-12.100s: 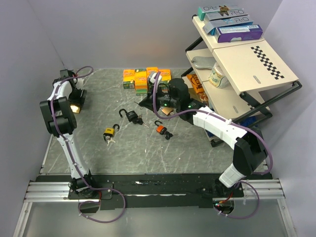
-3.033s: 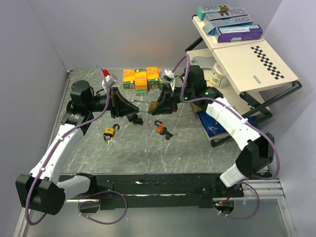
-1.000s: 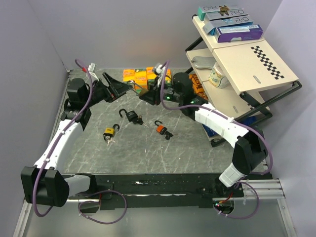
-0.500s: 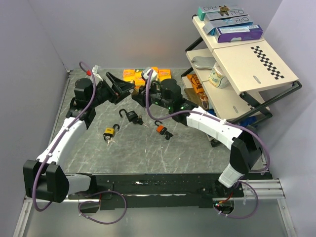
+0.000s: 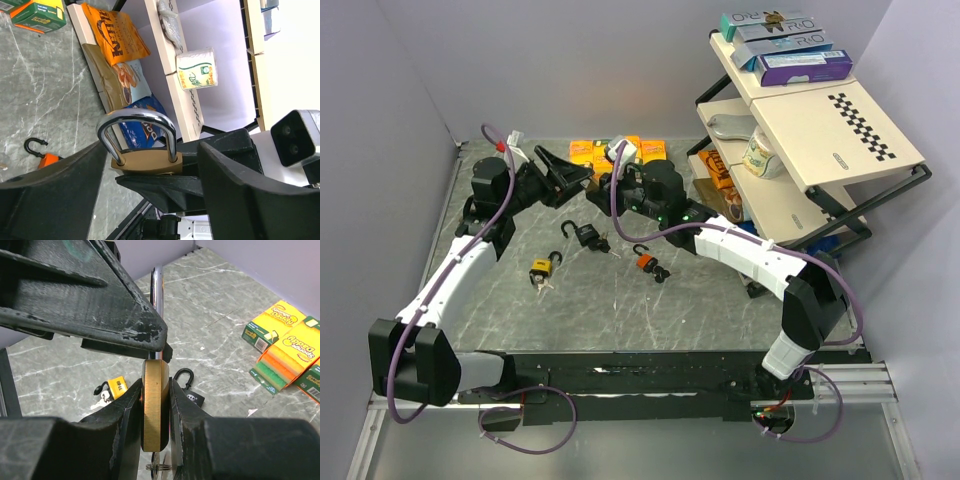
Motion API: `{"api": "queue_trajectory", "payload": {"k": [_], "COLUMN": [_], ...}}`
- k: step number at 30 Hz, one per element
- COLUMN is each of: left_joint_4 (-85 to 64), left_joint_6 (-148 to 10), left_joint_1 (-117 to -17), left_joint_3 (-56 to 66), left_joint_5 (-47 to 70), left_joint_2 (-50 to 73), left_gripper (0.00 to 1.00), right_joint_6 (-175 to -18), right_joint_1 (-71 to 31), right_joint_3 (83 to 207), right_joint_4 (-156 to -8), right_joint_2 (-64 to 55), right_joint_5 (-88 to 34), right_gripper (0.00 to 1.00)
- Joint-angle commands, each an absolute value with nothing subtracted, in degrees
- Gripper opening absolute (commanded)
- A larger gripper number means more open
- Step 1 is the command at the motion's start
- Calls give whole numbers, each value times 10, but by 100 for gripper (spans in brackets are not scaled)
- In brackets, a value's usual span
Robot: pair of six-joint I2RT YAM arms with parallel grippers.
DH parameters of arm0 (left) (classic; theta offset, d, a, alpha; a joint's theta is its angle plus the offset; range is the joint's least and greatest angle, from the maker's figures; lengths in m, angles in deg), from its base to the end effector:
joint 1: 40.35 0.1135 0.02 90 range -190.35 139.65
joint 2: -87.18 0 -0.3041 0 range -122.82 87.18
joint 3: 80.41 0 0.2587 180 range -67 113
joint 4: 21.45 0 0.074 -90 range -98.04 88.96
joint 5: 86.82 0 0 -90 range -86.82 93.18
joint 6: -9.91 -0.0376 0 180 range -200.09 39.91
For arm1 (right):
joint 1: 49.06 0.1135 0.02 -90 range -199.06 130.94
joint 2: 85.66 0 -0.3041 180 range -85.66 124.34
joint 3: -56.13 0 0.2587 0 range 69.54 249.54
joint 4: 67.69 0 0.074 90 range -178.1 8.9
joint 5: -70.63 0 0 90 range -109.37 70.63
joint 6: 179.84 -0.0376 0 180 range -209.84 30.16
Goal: Lock with the key
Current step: Lock the lock.
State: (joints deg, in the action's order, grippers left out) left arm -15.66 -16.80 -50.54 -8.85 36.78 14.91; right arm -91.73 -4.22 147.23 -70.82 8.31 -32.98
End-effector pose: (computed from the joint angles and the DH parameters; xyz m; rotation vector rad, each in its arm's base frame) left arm 0.2824 -0.0719 0.3880 -0.3752 1.8495 -1.4137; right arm 0.2840 0.2949 0.3924 -0.8056 1.5404 0.8065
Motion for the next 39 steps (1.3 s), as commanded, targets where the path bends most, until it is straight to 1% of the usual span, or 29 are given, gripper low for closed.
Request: {"api": "queue_trajectory", "payload": {"k": [1,2,3,5,6,8,10,11,12,13,14,15,16,17,19,21,25,26,27,32,37,39], "left_joint_4": [-185,-186,-188,-195,-199,-205,-202,-200,-198,-195,-191,-189,-189,-186,-182,-185,-200,-204,-205,-212,-203,-206], "left_joint_6": [-154,-152,-152,-148,-149,-150,-153,-157,-158,-158,-157,-154,-153,-153,-153,-151,-136,-136,-136,-132,-135,-134], "left_joint_1": [-507,-507,-507,-507,-507,-507,-507,-506,-506,-502,-498,-494,-484,-480,-471,-471,-471,-471,-471,-471,-470,-469], "left_joint_3": [-85,-85,-85,-86,-86,-87,-84,-83,-82,-79,-74,-71,-70,-67,-66,-71,-84,-86,-88,-93,-92,-93], "left_joint_5": [373,373,373,377,379,383,382,384,383,381,381,383,387,392,397,404,412,414,413,412,408,406], "left_joint_2": [144,141,141,137,134,132,131,131,131,133,133,134,135,136,141,144,148,150,151,154,157,158], "left_gripper": [74,72,66,60,54,48,32,14,5,1,1,1,1,1,1,1,1,1,1,1,1,1], "right_joint_6": [-924,-925,-924,-924,-925,-925,-928,-931,-929,-926,-926,-925,-923,-921,-909,-882,-856,-850,-847,-847,-844,-838], "right_joint_1": [-38,-37,-37,-37,-37,-38,-38,-38,-38,-40,-43,-48,-58,-63,-77,-83,-89,-90,-91,-90,-89,-89], "right_joint_3": [1515,1515,1515,1514,1514,1510,1508,1508,1507,1504,1502,1499,1492,1487,1474,1467,1452,1450,1446,1456,1459,1453], "right_joint_4": [-628,-628,-628,-626,-626,-624,-624,-626,-632,-638,-642,-649,-663,-671,-690,-704,-730,-732,-732,-734,-745,-752], "right_joint_2": [79,80,80,79,80,79,78,78,76,72,69,64,55,50,36,27,21,21,20,28,32,27], "right_joint_5": [-341,-341,-342,-343,-346,-352,-358,-363,-366,-374,-377,-383,-402,-410,-434,-449,-468,-473,-477,-489,-496,-497], "right_gripper": [0,0,0,0,0,0,0,0,12,24,36,53,56,57,58,56,50,45,43,38,38,42]}}
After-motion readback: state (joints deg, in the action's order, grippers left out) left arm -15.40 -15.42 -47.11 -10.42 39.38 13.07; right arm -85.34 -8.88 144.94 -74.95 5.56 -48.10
